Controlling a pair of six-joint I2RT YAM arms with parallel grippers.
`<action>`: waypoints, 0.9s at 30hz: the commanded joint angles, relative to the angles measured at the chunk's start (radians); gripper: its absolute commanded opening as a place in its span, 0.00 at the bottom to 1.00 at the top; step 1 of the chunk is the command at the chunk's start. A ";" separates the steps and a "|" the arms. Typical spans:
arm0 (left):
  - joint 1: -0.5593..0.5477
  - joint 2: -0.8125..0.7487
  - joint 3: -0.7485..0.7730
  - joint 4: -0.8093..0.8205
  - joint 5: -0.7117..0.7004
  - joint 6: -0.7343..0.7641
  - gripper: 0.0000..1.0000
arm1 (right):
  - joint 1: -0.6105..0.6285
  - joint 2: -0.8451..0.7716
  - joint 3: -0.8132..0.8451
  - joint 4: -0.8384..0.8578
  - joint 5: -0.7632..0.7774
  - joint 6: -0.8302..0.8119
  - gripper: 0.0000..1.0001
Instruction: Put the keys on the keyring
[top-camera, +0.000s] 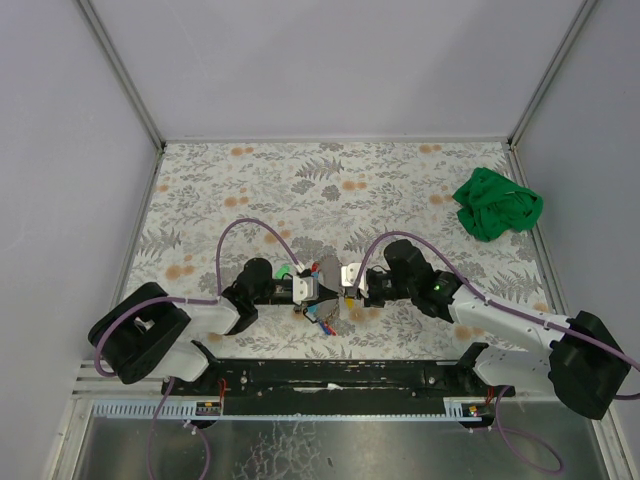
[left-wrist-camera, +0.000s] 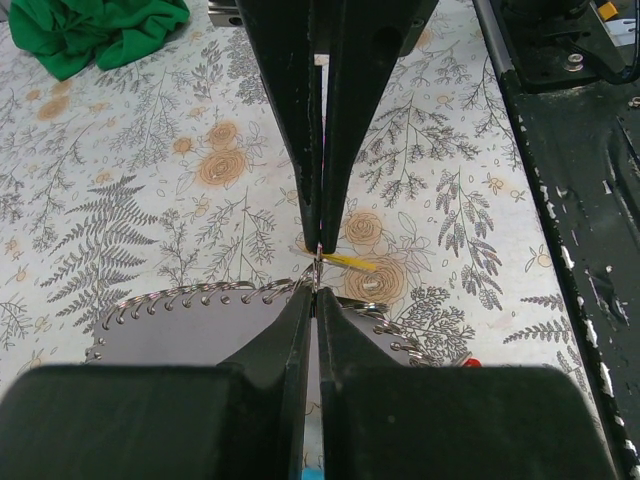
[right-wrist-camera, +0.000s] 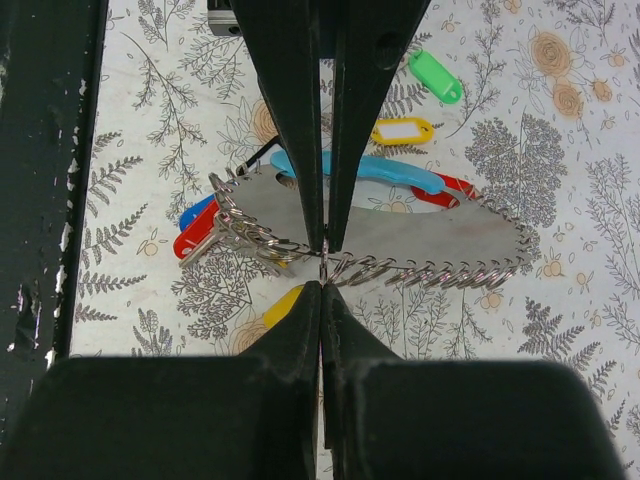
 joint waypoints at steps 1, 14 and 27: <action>0.003 0.008 0.030 0.048 0.031 0.001 0.00 | 0.016 -0.006 0.048 0.052 -0.028 -0.010 0.00; -0.003 0.003 0.063 -0.032 -0.004 0.000 0.00 | 0.025 -0.005 0.079 0.010 0.000 -0.025 0.00; -0.013 -0.011 0.087 -0.095 -0.031 -0.007 0.00 | 0.047 0.014 0.109 -0.027 0.052 -0.044 0.00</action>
